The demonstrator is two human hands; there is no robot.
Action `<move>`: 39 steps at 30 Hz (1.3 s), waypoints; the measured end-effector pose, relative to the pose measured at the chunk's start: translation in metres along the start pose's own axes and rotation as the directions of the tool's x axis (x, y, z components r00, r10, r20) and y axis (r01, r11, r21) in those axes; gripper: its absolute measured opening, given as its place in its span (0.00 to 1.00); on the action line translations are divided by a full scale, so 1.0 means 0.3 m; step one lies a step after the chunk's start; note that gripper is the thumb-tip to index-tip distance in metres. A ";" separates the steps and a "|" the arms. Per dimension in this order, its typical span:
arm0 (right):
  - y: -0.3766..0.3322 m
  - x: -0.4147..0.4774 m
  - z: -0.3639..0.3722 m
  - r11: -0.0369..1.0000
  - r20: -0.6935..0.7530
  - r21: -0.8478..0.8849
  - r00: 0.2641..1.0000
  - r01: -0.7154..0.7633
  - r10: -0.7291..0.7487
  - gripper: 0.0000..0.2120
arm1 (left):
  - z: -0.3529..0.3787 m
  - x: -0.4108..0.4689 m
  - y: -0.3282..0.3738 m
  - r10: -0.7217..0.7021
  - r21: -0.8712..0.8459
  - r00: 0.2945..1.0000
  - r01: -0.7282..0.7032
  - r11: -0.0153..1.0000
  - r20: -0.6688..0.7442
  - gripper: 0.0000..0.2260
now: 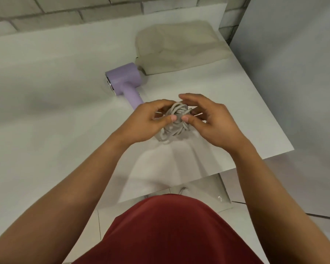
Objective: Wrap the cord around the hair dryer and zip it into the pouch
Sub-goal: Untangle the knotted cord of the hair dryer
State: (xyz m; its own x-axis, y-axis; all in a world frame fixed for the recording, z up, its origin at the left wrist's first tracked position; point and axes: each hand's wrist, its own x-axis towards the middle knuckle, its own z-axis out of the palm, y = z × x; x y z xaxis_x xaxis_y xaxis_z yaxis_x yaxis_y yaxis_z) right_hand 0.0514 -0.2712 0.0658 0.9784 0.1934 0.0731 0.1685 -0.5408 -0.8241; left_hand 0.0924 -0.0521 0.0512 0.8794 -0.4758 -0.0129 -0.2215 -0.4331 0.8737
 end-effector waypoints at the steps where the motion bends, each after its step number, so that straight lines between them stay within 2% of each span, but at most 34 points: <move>1: 0.003 -0.006 0.016 0.999 -0.096 0.001 0.994 -0.046 0.046 0.21 | 0.007 0.006 -0.005 -0.019 0.002 0.999 0.019 1.000 -0.041 0.14; 3: 0.006 -0.019 0.056 0.993 -0.294 -0.050 0.952 -0.108 0.088 0.16 | 0.031 0.007 -0.007 -0.084 -0.045 0.987 0.079 0.996 -0.137 0.12; 5: 0.004 -0.029 0.089 0.988 -0.397 -0.066 0.912 -0.136 0.099 0.07 | 0.055 -0.003 -0.005 -0.137 -0.070 0.961 0.124 0.990 -0.241 0.10; 8: 0.000 -0.032 0.110 0.980 -0.342 0.025 0.920 -0.195 0.192 0.07 | 0.080 -0.024 -0.013 -0.175 -0.104 0.924 0.148 0.983 -0.341 0.11; 11: -0.011 -0.024 0.125 0.964 -0.228 0.108 0.938 -0.243 0.262 0.04 | 0.087 -0.037 -0.016 -0.210 -0.177 0.911 0.156 0.972 -0.354 0.13; 14: -0.023 -0.006 0.150 0.951 -0.267 0.166 0.917 -0.260 0.297 0.05 | 0.095 -0.050 -0.004 -0.219 -0.212 0.906 0.149 0.966 -0.361 0.13; 17: -0.040 0.009 0.176 0.933 -0.326 0.208 0.879 -0.294 0.349 0.08 | 0.109 -0.056 0.006 -0.171 -0.157 0.891 0.114 0.981 -0.420 0.14; 23: -0.070 0.032 0.182 0.934 -0.397 0.168 0.846 -0.314 0.356 0.04 | 0.122 -0.057 0.015 -0.097 -0.088 0.878 0.063 0.994 -0.469 0.15; 30: -0.088 0.032 0.185 0.925 -0.382 0.261 0.850 -0.277 0.362 0.04 | 0.107 -0.065 -0.013 -0.121 -0.098 0.875 0.084 0.992 -0.468 0.14; 33: -0.079 0.028 0.187 0.896 -0.375 0.332 0.831 -0.294 0.412 0.02 | 0.101 -0.064 -0.019 -0.069 -0.040 0.888 0.057 0.998 -0.455 0.11; 36: -0.068 0.020 0.177 0.846 -0.333 0.427 0.815 -0.319 0.475 0.03 | 0.103 -0.061 -0.017 -0.029 0.003 0.905 0.033 0.999 -0.424 0.11; 39: -0.062 0.014 0.154 0.798 -0.232 0.468 0.819 -0.379 0.525 0.02 | 0.111 -0.060 -0.022 -0.006 0.021 0.921 0.015 1.000 -0.390 0.14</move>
State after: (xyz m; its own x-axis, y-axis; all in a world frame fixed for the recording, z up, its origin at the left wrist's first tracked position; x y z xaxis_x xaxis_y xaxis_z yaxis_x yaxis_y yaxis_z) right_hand 0.0470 -0.2225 0.0555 0.9172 -0.3158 -0.2427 -0.2929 -0.1218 -0.9484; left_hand 0.0641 -0.0660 0.0294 0.9754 -0.1367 0.1728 -0.2168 -0.4560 0.8632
